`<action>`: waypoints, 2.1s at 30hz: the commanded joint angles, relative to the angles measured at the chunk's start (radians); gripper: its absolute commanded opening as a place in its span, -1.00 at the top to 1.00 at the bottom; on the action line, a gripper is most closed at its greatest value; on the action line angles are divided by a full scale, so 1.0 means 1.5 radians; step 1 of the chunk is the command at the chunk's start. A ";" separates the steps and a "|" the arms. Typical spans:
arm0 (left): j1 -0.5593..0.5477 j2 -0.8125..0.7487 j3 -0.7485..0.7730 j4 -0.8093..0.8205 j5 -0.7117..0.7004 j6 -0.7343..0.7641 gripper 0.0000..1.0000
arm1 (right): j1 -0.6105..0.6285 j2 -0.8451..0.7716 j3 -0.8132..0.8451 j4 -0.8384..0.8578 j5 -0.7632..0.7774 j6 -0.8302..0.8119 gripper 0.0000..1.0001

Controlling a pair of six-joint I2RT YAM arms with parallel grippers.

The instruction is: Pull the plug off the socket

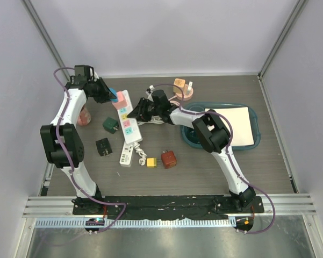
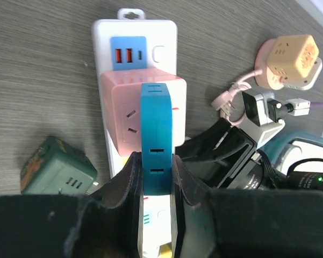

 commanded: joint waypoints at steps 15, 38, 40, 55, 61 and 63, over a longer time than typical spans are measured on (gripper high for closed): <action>-0.075 0.019 0.149 -0.154 -0.133 0.089 1.00 | -0.006 -0.026 0.045 -0.053 0.079 -0.065 0.99; -0.082 0.029 0.157 -0.131 -0.135 0.040 1.00 | -0.012 -0.038 0.017 -0.099 0.158 -0.061 0.99; -0.083 0.026 0.147 -0.129 -0.142 0.043 1.00 | -0.013 -0.041 0.016 -0.099 0.165 -0.054 0.99; -0.093 0.031 0.131 -0.101 -0.091 0.004 1.00 | -0.013 -0.050 -0.003 -0.110 0.206 -0.032 0.99; -0.093 0.061 0.190 -0.168 -0.140 0.030 1.00 | -0.013 -0.047 -0.003 -0.110 0.201 -0.040 0.98; -0.090 0.067 0.200 -0.170 -0.120 0.035 1.00 | -0.013 -0.045 -0.002 -0.108 0.190 -0.047 0.98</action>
